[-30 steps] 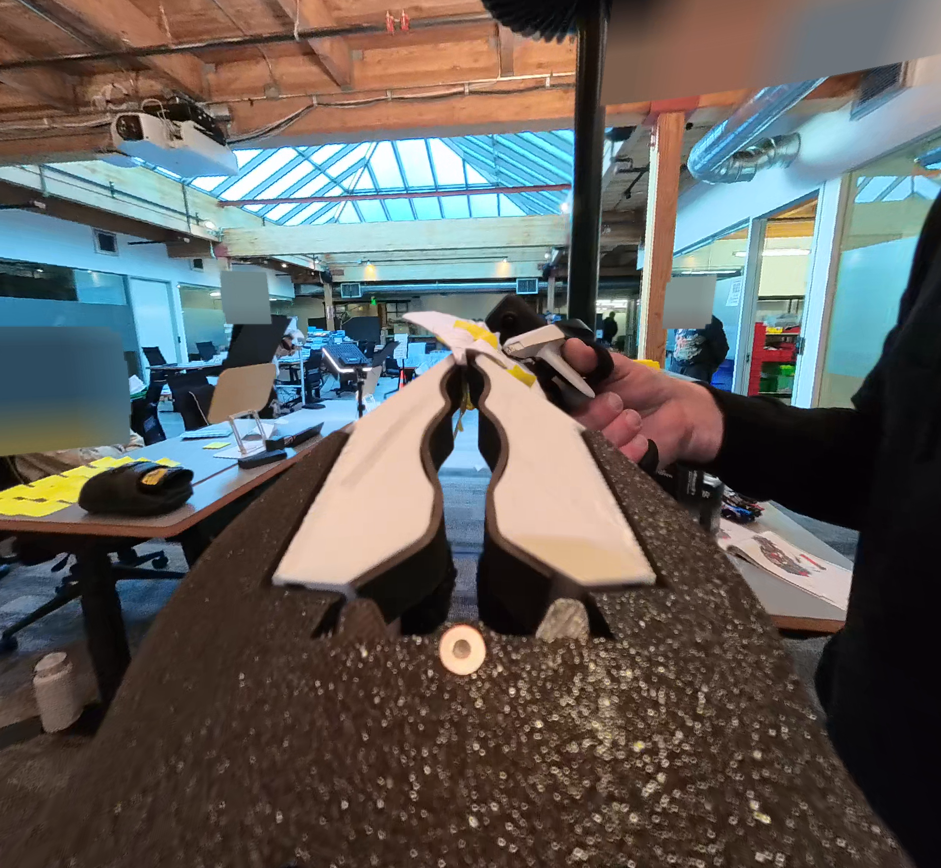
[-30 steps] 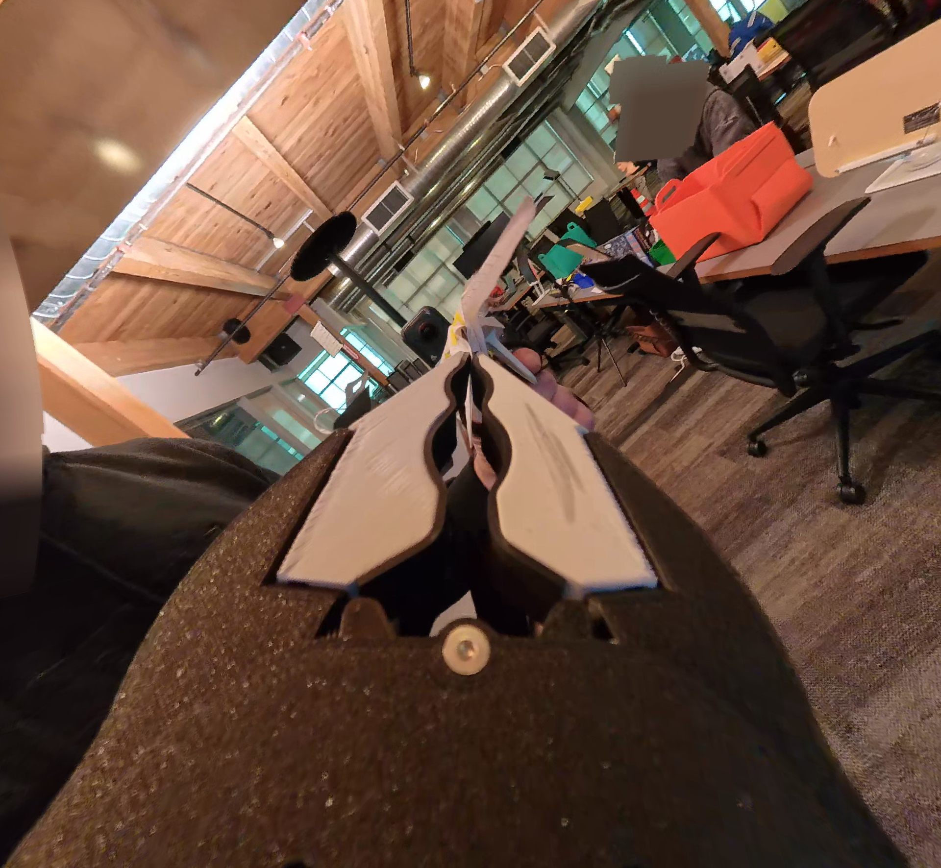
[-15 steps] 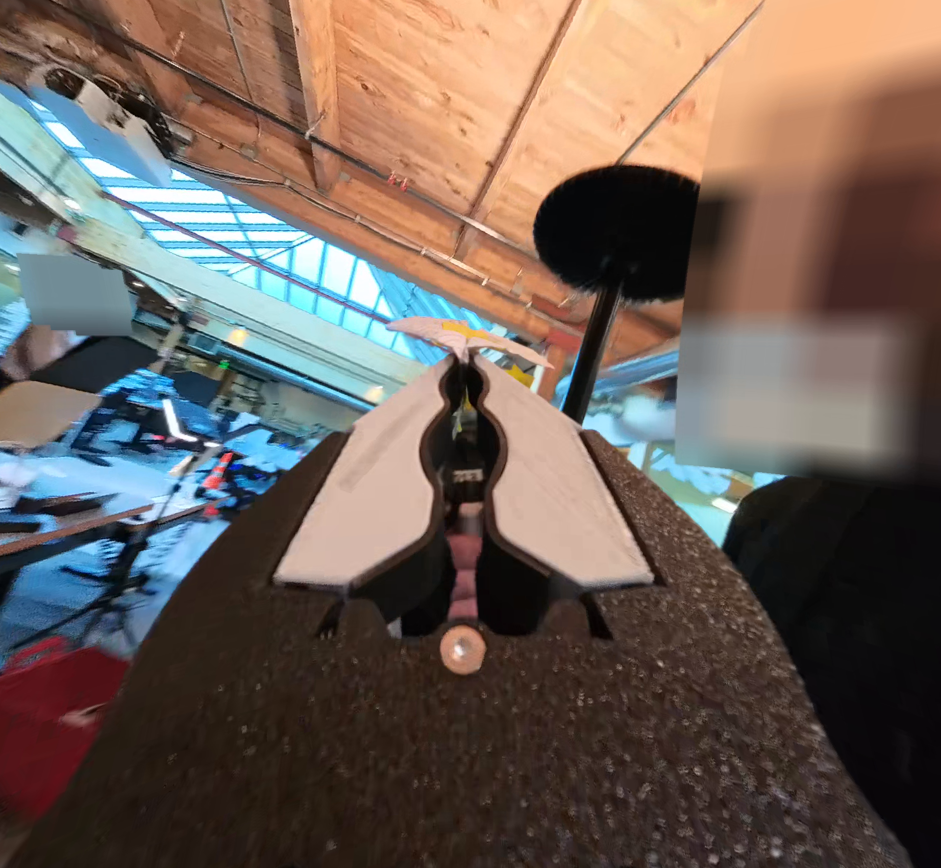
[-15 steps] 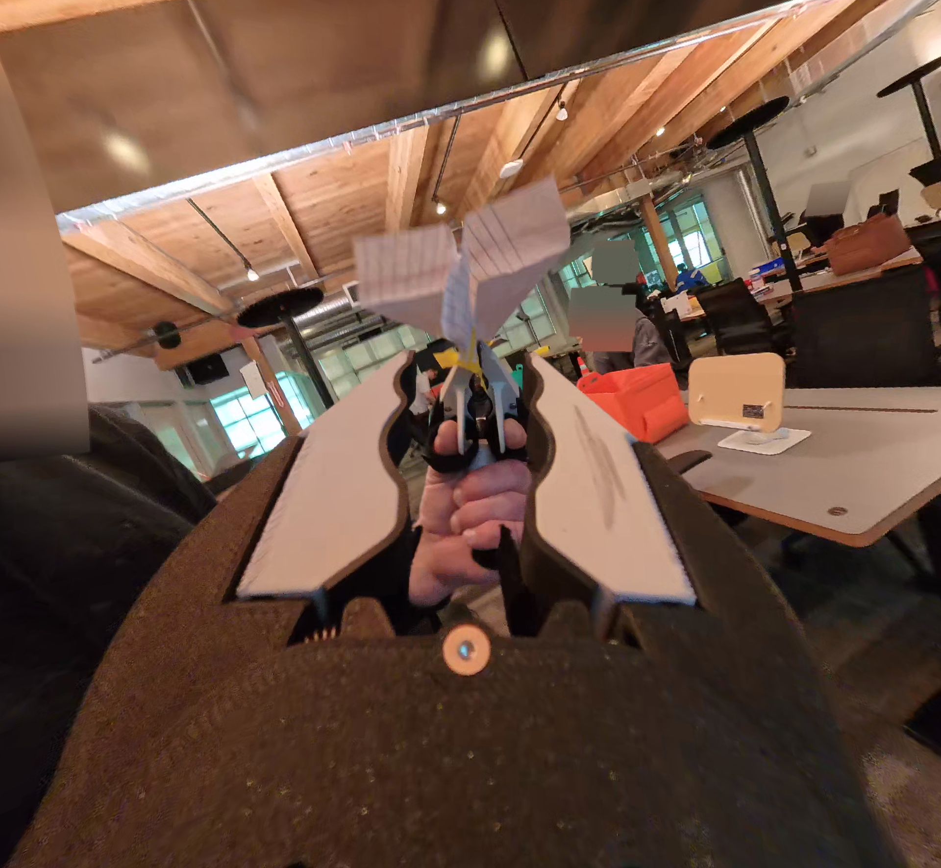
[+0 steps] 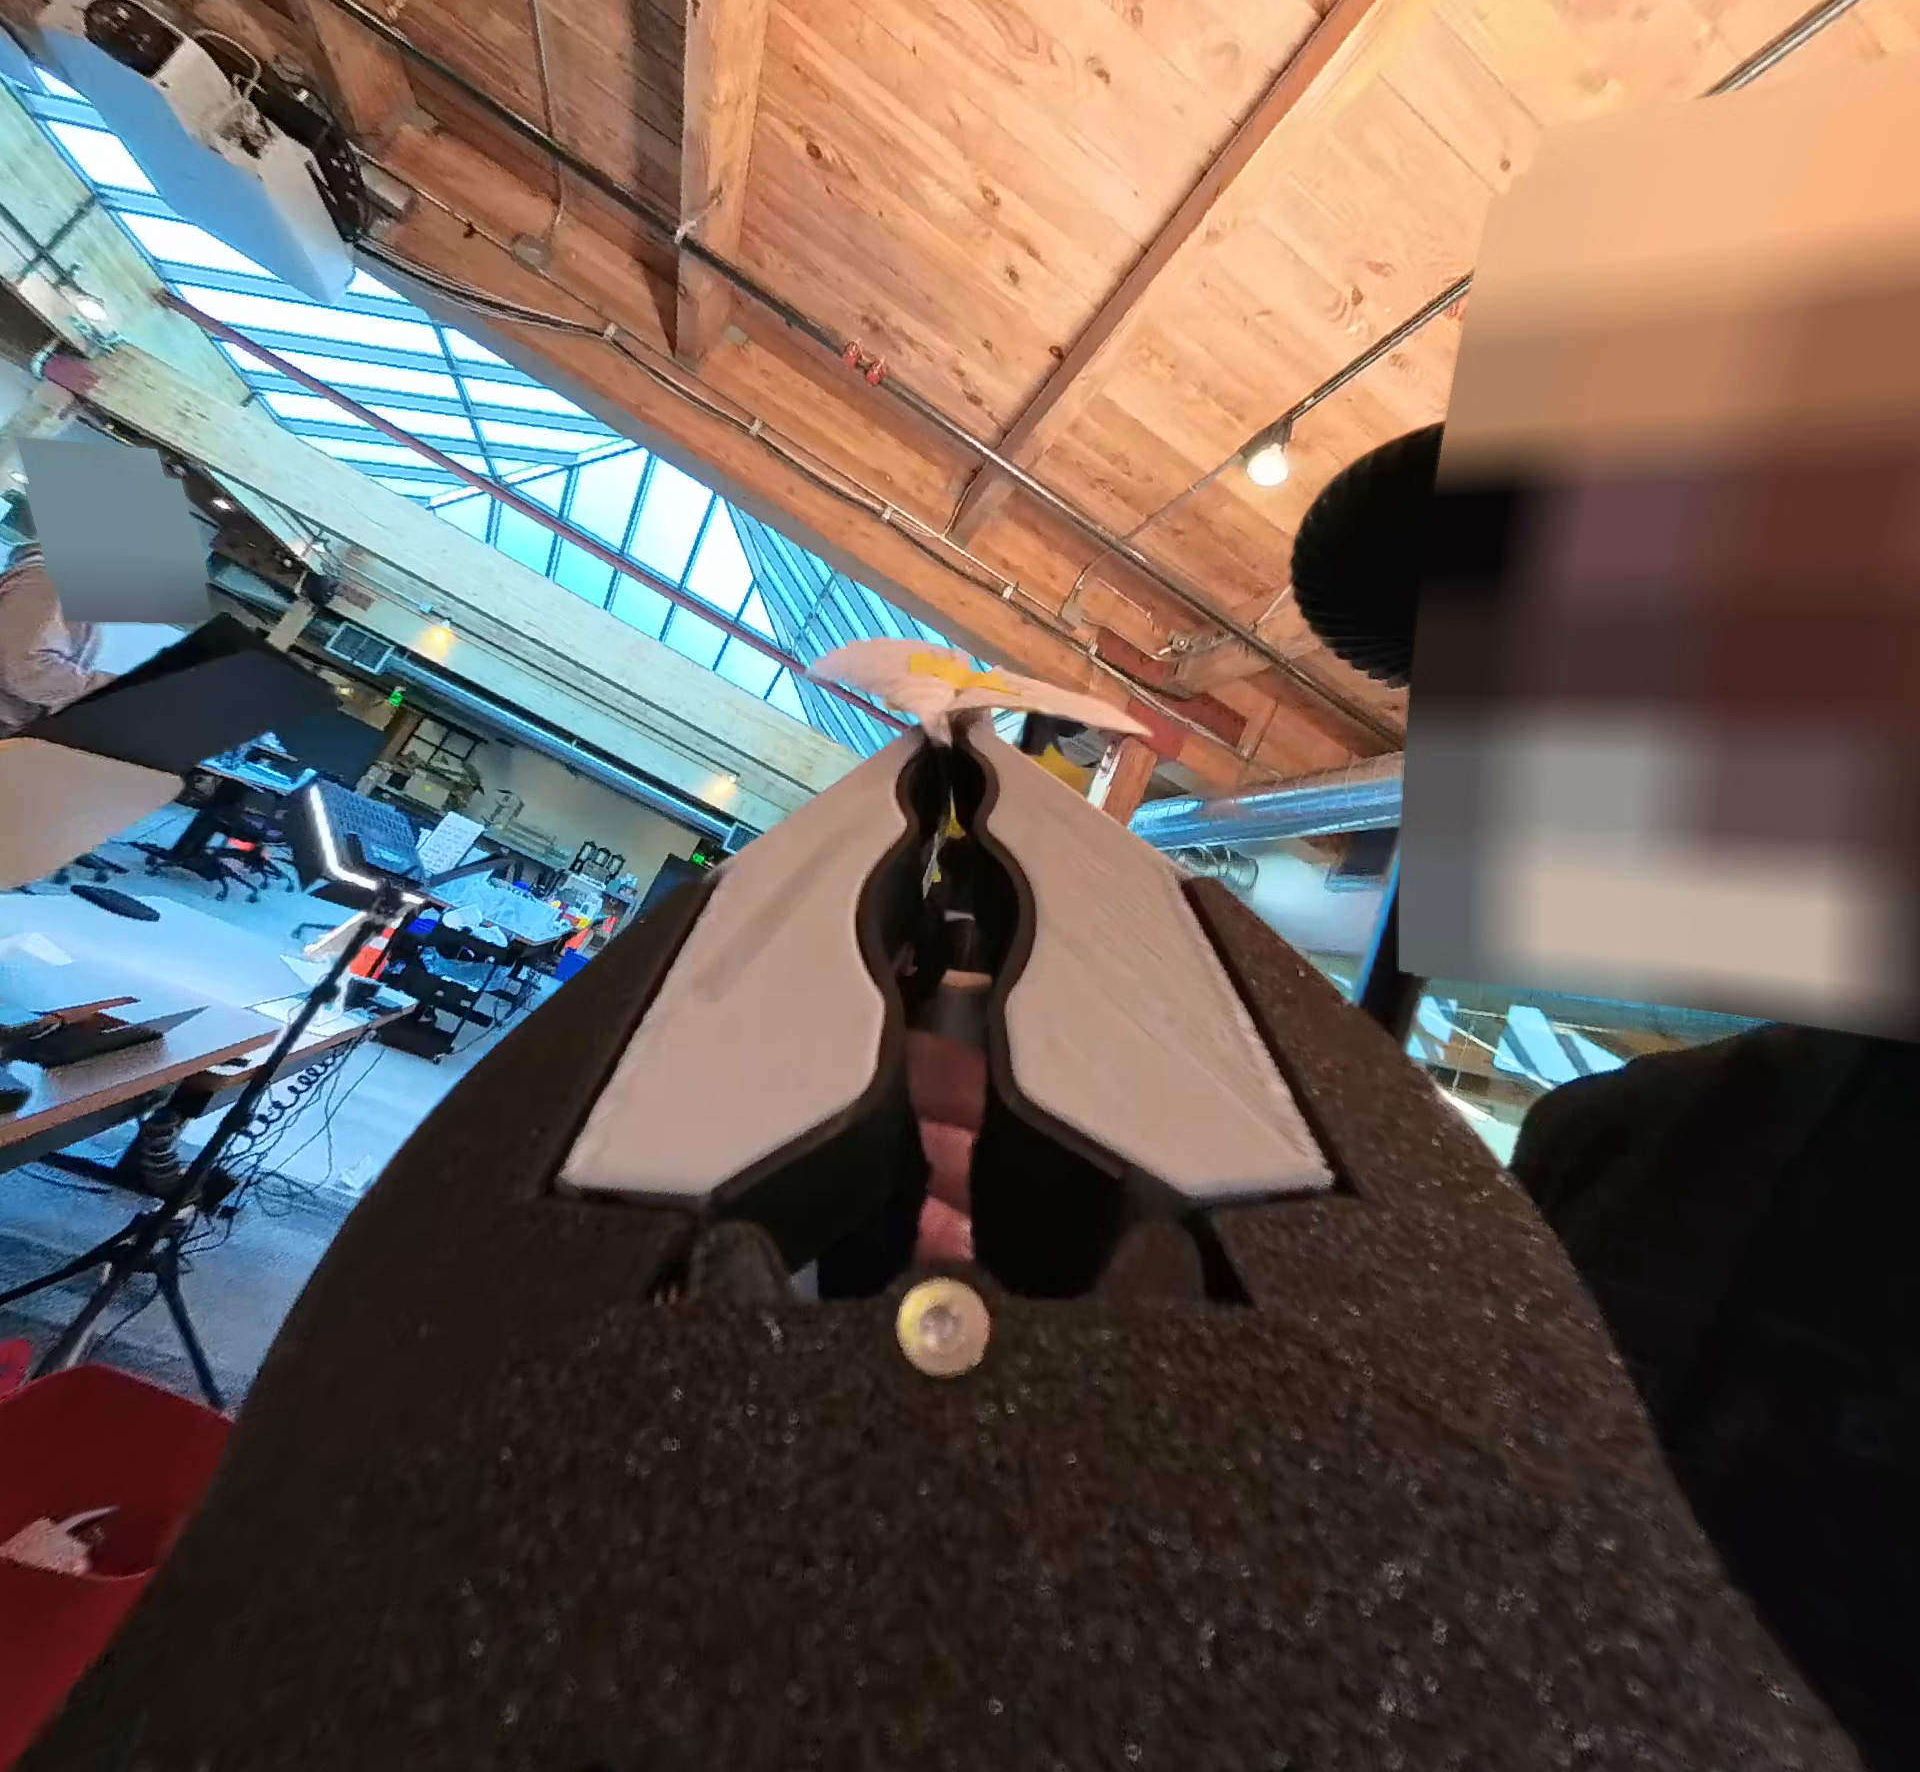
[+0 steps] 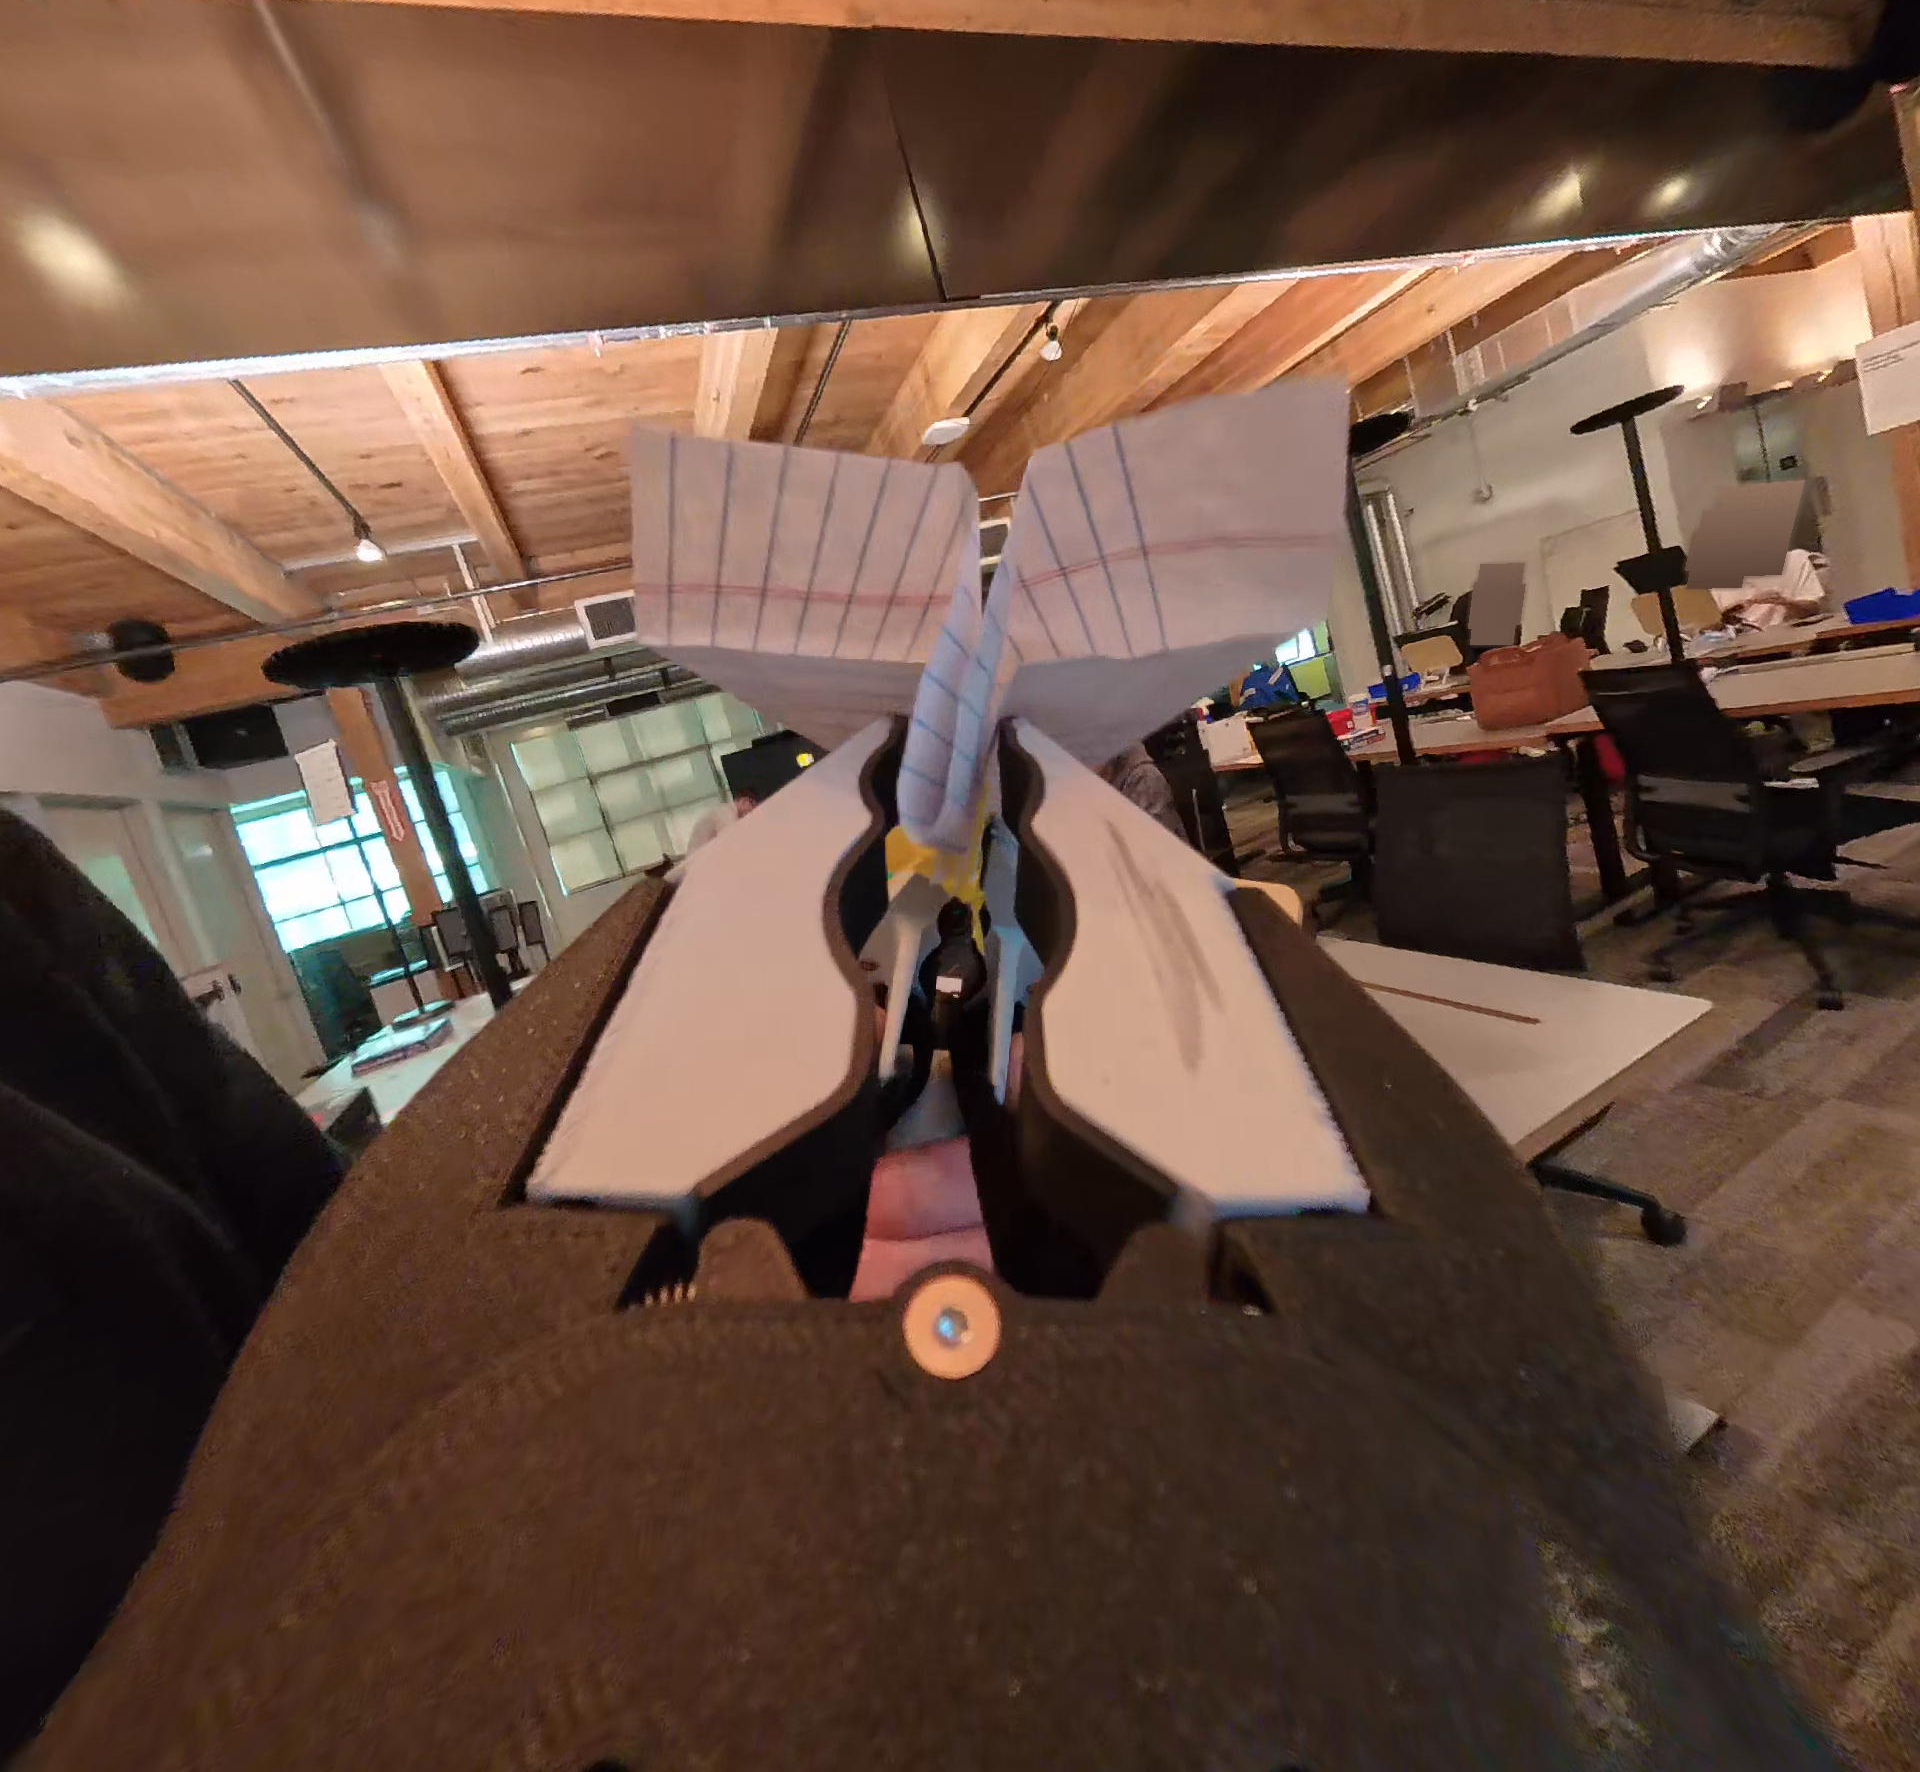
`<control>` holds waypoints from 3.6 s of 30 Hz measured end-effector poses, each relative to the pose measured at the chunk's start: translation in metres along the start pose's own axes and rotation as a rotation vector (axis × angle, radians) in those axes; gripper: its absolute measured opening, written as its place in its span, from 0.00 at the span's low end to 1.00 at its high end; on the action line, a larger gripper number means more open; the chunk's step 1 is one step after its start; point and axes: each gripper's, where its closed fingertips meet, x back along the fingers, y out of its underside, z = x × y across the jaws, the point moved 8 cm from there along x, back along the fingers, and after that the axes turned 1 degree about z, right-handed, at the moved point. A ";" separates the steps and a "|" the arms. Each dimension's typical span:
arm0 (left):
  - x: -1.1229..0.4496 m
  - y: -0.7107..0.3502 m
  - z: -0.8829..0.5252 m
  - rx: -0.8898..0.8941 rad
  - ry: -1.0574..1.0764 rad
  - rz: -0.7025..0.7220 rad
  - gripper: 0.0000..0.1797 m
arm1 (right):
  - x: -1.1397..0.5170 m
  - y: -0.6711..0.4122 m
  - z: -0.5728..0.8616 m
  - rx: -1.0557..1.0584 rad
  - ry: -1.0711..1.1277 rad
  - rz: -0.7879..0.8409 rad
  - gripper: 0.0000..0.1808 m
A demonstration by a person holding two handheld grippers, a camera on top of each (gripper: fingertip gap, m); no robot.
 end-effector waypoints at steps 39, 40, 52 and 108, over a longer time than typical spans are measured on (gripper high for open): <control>0.182 -0.231 -0.191 -0.520 -0.496 -0.380 0.19 | -0.188 0.134 0.272 -0.263 -0.138 -0.090 0.00; 0.184 -0.243 -0.188 -0.543 -0.503 -0.392 0.20 | -0.203 0.142 0.273 -0.259 -0.165 -0.108 0.00; 0.305 -0.362 -0.215 -0.472 -0.422 -0.751 0.13 | -0.400 0.279 0.263 -0.144 -0.264 -0.352 0.00; 0.775 -0.452 -0.643 0.293 -1.009 -1.469 0.07 | -0.533 0.792 0.654 -0.055 -0.110 -1.154 0.00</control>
